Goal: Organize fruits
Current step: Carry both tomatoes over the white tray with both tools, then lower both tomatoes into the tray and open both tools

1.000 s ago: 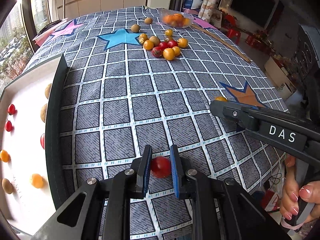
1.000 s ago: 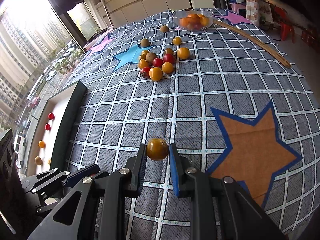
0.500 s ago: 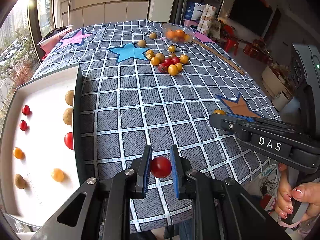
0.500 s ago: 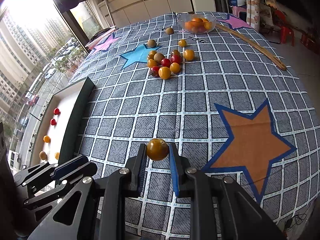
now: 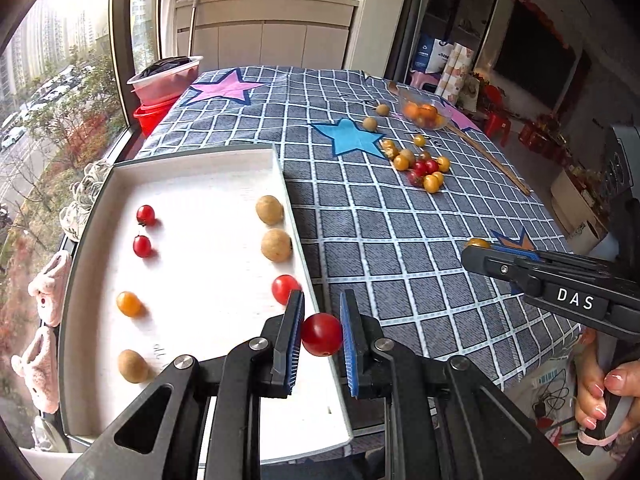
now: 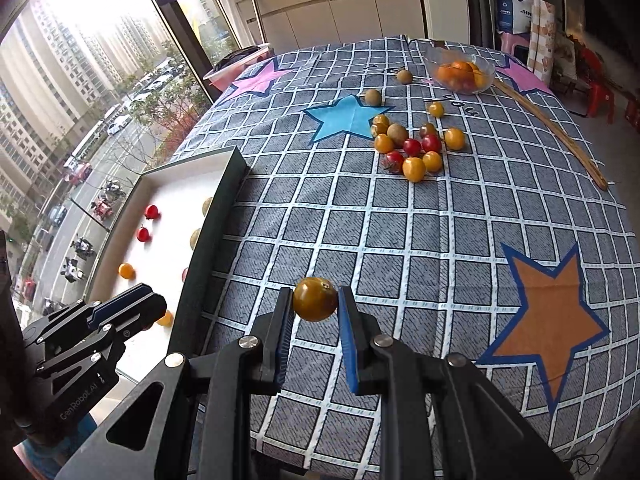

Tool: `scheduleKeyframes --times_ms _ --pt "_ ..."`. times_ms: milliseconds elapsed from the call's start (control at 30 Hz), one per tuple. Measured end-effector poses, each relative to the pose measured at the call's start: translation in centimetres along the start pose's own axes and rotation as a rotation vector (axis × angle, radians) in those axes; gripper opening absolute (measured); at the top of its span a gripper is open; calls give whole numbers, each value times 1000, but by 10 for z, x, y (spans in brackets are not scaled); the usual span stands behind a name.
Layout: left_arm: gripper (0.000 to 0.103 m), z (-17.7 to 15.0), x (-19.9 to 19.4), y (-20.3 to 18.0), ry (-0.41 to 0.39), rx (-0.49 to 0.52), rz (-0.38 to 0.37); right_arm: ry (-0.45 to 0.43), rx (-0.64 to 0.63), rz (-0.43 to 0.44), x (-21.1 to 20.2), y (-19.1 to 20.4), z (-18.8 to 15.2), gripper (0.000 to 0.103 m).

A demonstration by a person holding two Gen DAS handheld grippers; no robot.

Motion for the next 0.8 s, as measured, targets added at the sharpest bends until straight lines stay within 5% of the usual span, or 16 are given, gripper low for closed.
scheduleKeyframes --times_ms 367,800 --pt "20 19 5 78 -10 -96 108 22 -111 58 25 61 40 24" --pt "20 9 34 86 61 -83 136 90 -188 127 78 106 74 24"
Point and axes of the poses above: each gripper's, at about its wrist camera, not at the fingertips, and x roughly the way its jaws point, y to its left, z to its top, the point moved 7 cm from there along x, roughly the way its jaws point, and after that the axes turned 14 degrees about -x, right-handed, at the moved point
